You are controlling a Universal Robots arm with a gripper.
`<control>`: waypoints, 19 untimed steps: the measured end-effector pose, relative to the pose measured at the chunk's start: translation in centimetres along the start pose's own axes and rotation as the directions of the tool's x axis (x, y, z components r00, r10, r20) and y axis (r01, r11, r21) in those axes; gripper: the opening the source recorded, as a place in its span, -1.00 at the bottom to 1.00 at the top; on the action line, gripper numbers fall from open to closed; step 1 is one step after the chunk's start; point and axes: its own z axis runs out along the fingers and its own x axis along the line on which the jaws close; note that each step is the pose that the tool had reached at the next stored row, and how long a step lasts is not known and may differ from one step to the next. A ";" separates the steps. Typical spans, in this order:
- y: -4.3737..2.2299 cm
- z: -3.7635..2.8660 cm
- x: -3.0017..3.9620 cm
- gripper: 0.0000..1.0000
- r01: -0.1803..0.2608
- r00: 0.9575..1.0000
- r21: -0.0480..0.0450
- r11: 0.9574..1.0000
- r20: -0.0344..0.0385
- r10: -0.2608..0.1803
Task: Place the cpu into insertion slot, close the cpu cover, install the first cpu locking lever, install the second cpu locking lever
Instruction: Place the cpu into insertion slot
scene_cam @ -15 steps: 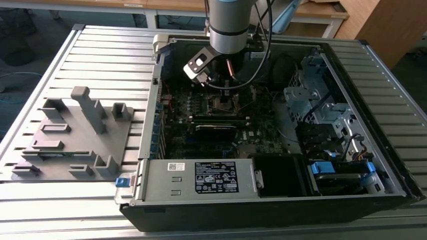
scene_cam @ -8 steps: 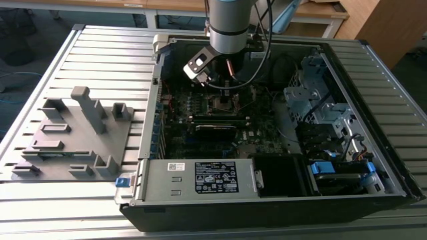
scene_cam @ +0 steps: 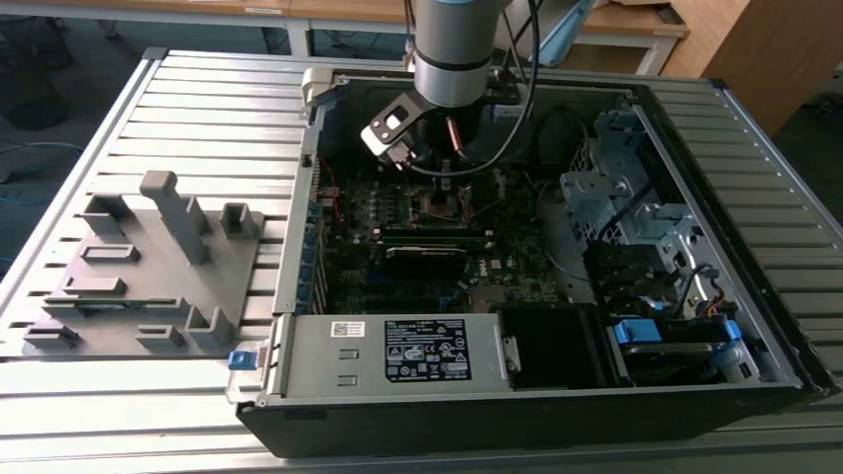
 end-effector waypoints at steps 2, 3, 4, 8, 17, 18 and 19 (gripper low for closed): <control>0.00 0.09 -0.01 -0.80 0.000 1.000 0.000 1.000 0.005 0.000; 0.00 0.09 -0.01 -0.80 0.000 1.000 0.000 1.000 0.005 0.000; 0.00 0.09 -0.01 -0.80 0.000 1.000 0.000 1.000 0.005 0.000; 0.26 0.18 0.00 -0.80 0.000 1.000 0.001 1.000 0.005 0.000; 0.25 0.65 0.01 -0.80 0.000 1.000 0.001 1.000 0.005 0.000; 0.25 0.65 0.00 -0.80 0.000 1.000 0.001 1.000 0.005 0.000; 0.25 0.65 0.00 -0.80 0.000 1.000 0.001 1.000 0.005 0.000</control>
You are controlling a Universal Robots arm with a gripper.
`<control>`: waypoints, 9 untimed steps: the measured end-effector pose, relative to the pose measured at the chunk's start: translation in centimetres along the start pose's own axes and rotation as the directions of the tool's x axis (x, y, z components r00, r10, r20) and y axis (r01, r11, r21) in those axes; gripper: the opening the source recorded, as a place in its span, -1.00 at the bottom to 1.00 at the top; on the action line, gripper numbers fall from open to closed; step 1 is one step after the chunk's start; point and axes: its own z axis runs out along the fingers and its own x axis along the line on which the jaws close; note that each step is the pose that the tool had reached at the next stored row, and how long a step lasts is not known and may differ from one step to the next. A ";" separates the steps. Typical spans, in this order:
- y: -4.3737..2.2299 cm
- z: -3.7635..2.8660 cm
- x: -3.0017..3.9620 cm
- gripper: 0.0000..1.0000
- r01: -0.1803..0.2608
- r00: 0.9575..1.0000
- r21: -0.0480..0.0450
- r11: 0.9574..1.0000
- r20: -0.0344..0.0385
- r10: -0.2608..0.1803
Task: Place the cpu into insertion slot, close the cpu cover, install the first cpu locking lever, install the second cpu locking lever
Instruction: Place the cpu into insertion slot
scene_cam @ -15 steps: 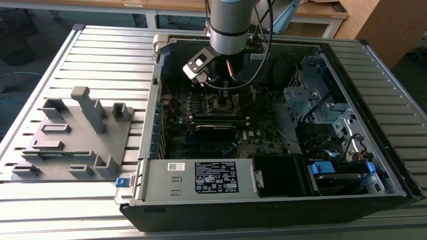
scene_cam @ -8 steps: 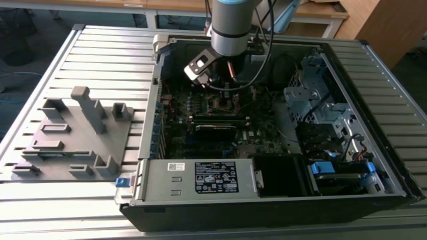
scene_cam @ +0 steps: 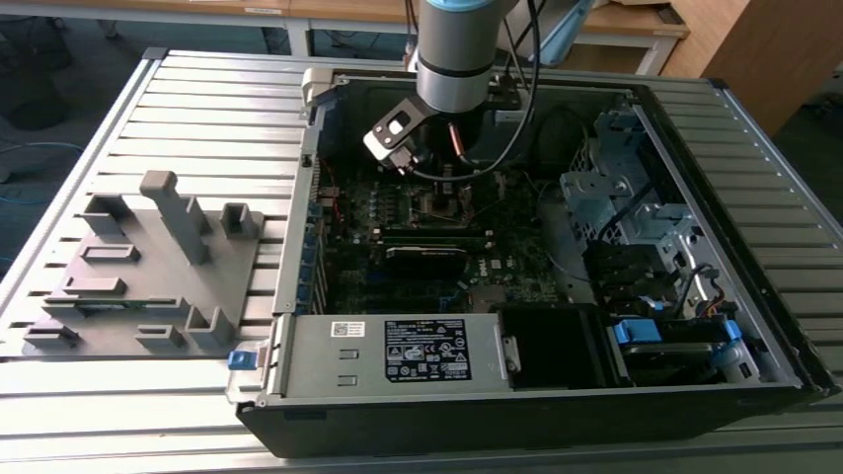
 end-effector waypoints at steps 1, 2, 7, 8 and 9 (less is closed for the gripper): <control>-0.01 0.21 -0.01 -0.80 0.000 1.000 0.001 1.000 0.001 0.000; -0.02 0.22 -0.02 -0.80 0.000 1.000 0.001 1.000 0.001 0.000; -0.01 0.28 0.00 -0.80 0.000 1.000 0.000 1.000 0.000 0.000; -0.02 0.32 -0.01 -0.80 0.000 1.000 0.000 1.000 0.000 0.000; -0.02 0.34 -0.01 -0.80 0.000 1.000 0.000 1.000 0.001 0.000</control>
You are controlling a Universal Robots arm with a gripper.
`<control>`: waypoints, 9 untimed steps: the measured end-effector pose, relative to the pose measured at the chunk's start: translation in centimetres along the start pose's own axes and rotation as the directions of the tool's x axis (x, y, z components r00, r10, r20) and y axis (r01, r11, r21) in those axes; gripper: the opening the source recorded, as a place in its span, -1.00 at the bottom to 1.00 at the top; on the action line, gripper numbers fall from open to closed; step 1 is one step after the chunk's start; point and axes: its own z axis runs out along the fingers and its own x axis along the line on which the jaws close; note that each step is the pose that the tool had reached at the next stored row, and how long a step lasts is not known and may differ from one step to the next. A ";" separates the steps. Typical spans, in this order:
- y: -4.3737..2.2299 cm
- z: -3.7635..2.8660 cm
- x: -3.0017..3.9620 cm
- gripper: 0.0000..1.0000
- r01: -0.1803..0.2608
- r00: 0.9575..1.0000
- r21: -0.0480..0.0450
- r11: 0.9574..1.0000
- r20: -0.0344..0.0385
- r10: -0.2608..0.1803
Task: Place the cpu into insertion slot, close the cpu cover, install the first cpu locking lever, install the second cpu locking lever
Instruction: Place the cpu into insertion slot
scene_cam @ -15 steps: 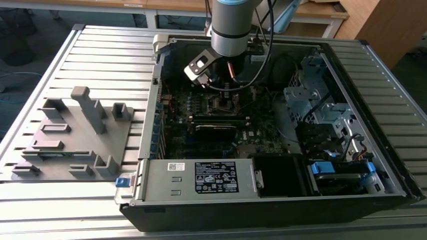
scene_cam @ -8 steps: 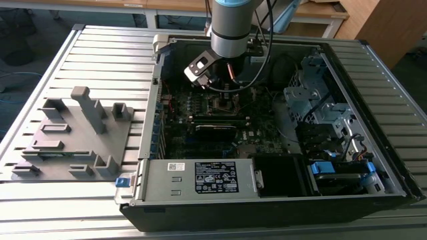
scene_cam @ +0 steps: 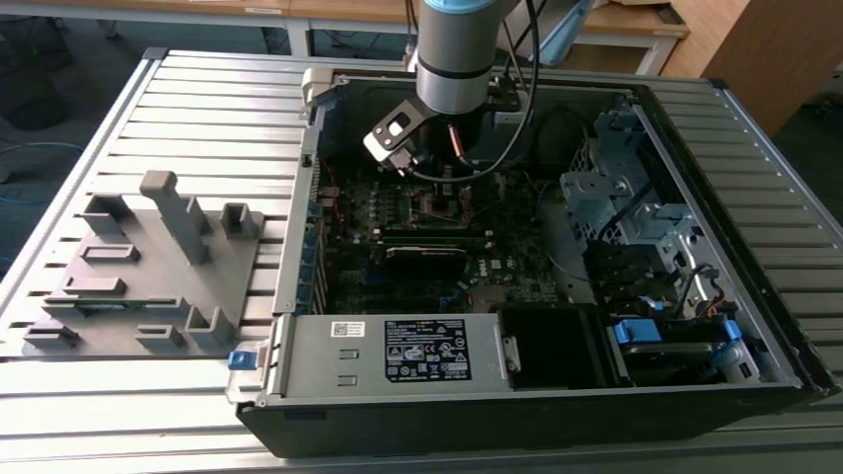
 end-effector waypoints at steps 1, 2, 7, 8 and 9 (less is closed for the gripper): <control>0.00 0.00 0.00 -0.80 0.000 1.000 0.000 1.000 0.000 0.000; 0.00 0.01 0.00 -0.80 0.000 1.000 0.000 1.000 0.000 0.000; 0.01 -0.01 0.01 -0.80 0.000 1.000 -0.001 1.000 -0.001 0.000; 0.02 -0.06 0.03 -0.80 0.000 1.000 -0.001 1.000 -0.002 0.000; 0.03 -0.14 0.05 -0.80 0.000 1.000 -0.002 1.000 -0.003 0.000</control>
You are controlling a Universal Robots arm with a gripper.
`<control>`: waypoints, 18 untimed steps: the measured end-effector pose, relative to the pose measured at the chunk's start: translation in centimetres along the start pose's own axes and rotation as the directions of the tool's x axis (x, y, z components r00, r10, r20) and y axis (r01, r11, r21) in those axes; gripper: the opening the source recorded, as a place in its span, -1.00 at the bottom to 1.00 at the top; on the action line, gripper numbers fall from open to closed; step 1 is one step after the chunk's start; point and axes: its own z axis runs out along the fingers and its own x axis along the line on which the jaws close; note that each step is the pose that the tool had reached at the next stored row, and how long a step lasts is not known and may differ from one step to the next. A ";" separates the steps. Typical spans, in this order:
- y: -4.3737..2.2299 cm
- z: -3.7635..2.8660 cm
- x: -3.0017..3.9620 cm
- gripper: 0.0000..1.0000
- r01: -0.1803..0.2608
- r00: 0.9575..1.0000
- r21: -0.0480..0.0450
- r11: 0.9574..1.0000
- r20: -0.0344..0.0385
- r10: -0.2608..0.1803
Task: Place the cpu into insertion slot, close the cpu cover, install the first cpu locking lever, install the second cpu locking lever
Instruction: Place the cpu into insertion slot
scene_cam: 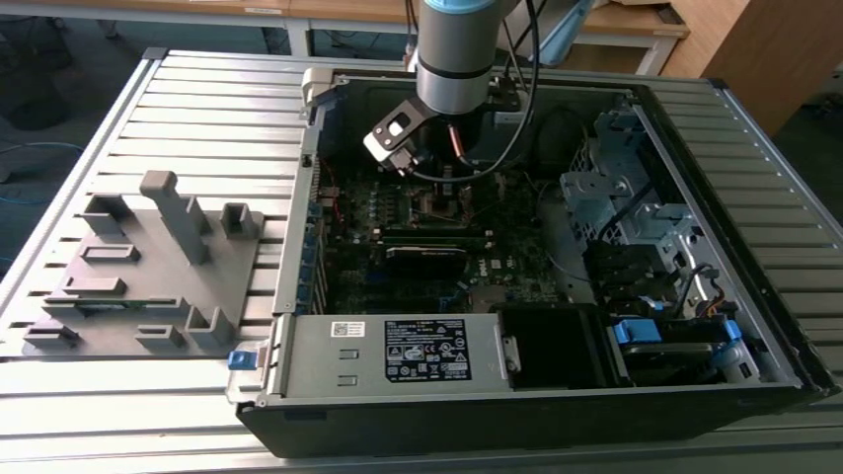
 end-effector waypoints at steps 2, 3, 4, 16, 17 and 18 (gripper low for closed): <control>0.00 -0.36 -0.03 -0.80 0.000 1.000 0.001 1.000 0.002 0.000; 0.00 -0.53 -0.03 -0.80 0.000 1.000 0.001 1.000 0.002 0.000; 0.01 -0.69 -0.03 -0.80 0.000 1.000 0.001 1.000 0.002 0.000; 0.08 -2.40 -0.02 -0.80 0.000 1.000 0.001 1.000 0.002 0.000; 0.08 -2.41 -0.02 -0.80 0.000 1.000 0.001 1.000 0.002 0.000; 0.08 -2.41 -0.02 -0.80 0.000 1.000 0.001 1.000 0.002 0.000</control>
